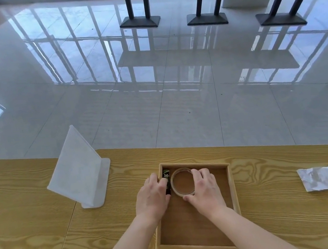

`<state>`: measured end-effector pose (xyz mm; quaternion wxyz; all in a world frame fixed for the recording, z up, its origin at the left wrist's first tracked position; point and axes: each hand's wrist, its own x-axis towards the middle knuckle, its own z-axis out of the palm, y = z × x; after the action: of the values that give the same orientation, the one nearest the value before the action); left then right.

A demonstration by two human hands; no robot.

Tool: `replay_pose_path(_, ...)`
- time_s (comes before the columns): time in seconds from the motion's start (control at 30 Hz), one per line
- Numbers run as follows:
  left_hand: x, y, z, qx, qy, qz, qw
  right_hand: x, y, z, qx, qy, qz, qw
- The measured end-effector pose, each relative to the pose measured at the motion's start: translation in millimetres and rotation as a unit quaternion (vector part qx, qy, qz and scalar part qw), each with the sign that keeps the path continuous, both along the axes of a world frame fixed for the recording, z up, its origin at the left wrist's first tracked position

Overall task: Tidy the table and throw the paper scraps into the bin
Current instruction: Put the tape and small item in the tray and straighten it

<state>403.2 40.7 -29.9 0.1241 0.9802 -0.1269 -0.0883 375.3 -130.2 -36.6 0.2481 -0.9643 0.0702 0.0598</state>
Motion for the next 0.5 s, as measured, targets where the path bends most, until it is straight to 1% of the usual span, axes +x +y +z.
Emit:
replay_pose_path(0.27,-15.5,5.3,2.3,-0.07,0.007,0.035,0.997,-7.7,-6.8,3.8,0.029,0.002,-0.01,1.0)
replay_pose_path(0.5,-38.3,8.2,6.5,-0.035,0.001,0.022,0.999,-23.5,-20.1,17.5,0.02,-0.009,-0.011,1.0)
